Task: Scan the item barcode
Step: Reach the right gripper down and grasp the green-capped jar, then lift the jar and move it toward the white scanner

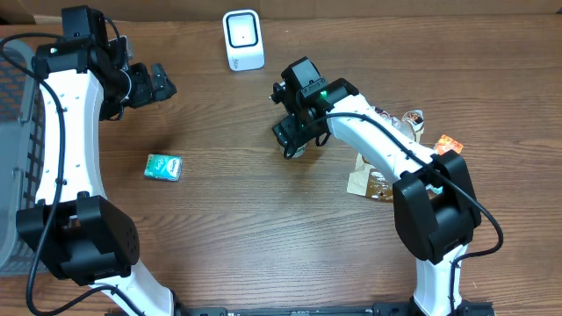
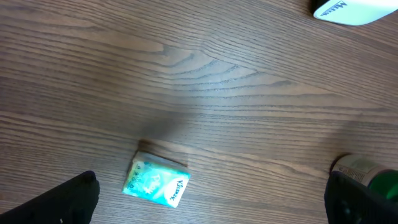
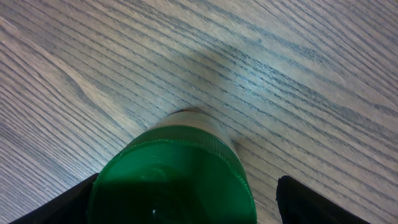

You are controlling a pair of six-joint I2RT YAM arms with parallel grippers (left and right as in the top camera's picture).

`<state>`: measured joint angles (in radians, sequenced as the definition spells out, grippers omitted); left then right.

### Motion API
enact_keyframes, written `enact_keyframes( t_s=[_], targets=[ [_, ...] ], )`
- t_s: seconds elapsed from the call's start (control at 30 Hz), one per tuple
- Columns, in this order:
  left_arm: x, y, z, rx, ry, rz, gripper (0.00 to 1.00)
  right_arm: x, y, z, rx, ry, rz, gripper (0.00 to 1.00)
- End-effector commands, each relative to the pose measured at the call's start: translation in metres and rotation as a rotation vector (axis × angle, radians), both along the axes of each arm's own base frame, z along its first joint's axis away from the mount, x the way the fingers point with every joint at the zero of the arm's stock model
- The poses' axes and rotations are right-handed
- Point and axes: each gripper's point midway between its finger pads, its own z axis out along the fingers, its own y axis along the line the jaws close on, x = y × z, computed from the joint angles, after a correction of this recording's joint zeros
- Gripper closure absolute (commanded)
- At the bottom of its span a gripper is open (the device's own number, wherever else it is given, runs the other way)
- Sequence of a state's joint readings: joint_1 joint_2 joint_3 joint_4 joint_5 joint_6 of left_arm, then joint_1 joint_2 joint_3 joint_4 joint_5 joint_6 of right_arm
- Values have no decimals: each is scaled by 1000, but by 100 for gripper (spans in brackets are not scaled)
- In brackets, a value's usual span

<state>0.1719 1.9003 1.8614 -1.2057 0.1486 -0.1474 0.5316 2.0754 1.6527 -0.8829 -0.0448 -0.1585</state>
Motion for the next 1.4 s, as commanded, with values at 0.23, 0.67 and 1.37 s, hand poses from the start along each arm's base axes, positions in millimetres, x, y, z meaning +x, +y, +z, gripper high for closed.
enact_keyframes(
  t_s=[0.23, 0.67, 1.37],
  targets=[
    [3, 0, 8, 9, -24, -10, 1, -7, 2, -14, 4, 33, 16, 16],
    [3, 0, 8, 9, -24, -10, 0, -5, 3, -13, 10, 25, 16, 44],
    [3, 0, 8, 9, -24, -10, 0, -25, 47, 149, 608, 228, 78, 59]
  ],
)
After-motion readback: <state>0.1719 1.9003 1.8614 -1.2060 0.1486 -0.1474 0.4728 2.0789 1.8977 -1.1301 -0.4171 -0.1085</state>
